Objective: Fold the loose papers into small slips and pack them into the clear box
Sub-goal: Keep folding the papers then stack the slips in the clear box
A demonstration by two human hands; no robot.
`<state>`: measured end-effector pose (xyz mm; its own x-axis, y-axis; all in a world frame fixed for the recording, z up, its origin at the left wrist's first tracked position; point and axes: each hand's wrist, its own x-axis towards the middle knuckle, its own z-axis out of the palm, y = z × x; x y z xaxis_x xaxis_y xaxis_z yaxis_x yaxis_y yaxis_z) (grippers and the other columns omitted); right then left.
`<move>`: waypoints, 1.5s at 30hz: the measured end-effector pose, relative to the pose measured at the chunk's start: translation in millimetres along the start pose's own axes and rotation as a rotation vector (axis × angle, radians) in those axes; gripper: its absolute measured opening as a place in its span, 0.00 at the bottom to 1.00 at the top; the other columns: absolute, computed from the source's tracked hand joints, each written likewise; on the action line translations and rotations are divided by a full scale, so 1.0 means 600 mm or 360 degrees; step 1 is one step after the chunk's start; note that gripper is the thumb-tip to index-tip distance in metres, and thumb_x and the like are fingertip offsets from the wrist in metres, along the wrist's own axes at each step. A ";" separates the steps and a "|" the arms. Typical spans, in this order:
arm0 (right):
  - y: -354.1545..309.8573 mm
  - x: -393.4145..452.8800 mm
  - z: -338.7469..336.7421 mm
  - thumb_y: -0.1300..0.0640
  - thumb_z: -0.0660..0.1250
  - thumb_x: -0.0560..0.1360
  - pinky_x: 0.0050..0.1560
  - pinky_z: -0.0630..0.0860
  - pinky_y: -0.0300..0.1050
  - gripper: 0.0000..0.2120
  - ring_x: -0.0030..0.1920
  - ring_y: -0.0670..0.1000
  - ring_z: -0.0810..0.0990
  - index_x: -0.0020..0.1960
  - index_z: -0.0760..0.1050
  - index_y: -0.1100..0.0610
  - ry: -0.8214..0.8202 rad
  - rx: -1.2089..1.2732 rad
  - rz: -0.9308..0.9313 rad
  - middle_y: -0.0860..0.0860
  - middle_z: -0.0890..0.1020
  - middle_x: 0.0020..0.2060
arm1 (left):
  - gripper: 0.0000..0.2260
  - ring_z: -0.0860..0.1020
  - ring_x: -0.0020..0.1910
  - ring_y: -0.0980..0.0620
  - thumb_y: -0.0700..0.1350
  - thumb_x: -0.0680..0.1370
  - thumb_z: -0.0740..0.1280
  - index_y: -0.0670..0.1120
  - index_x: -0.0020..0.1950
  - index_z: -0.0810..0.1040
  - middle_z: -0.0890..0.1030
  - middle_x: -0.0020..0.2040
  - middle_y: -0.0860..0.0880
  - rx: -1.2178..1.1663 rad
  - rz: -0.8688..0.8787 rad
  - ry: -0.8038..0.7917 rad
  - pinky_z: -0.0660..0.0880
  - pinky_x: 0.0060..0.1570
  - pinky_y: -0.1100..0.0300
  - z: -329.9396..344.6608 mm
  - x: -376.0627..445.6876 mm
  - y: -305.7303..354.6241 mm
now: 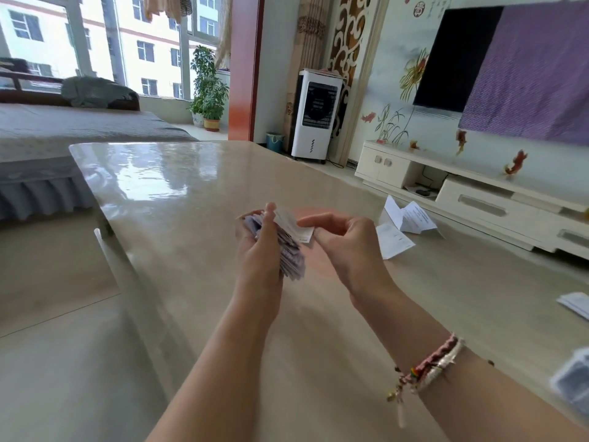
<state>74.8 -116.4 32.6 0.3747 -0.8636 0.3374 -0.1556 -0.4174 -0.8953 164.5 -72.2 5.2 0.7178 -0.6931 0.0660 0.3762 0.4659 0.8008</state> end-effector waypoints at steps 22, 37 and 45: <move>0.149 0.193 -0.190 0.45 0.51 0.80 0.72 0.60 0.50 0.22 0.72 0.58 0.60 0.67 0.75 0.52 -0.0008 -0.1425 0.0516 0.57 0.66 0.71 | 0.14 0.76 0.42 0.48 0.31 0.75 0.63 0.45 0.57 0.74 0.75 0.47 0.43 -0.0435 -0.0590 -0.0295 0.76 0.40 0.58 0.058 0.029 -0.038; 0.028 0.077 -0.159 0.64 0.64 0.78 0.43 0.71 0.24 0.10 0.45 0.33 0.78 0.53 0.80 0.53 0.0489 0.0039 -0.0307 0.52 0.77 0.59 | 0.13 0.80 0.47 0.49 0.37 0.74 0.71 0.44 0.54 0.71 0.80 0.56 0.39 -0.0409 -0.0695 -0.0329 0.78 0.47 0.57 0.067 0.002 -0.039; 0.001 -0.025 -0.124 0.66 0.71 0.73 0.50 0.81 0.51 0.19 0.47 0.56 0.85 0.62 0.76 0.57 0.0036 0.0522 0.0141 0.54 0.84 0.45 | 0.20 0.80 0.34 0.50 0.39 0.71 0.75 0.40 0.59 0.72 0.79 0.43 0.41 -0.0366 -0.0450 -0.0364 0.77 0.33 0.59 0.050 -0.053 -0.026</move>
<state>0.8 -124.6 48.9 0.3517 -0.9001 0.2571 0.1171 -0.2302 -0.9661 118.0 -73.8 8.4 0.4290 -0.9032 0.0137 0.6790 0.3324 0.6545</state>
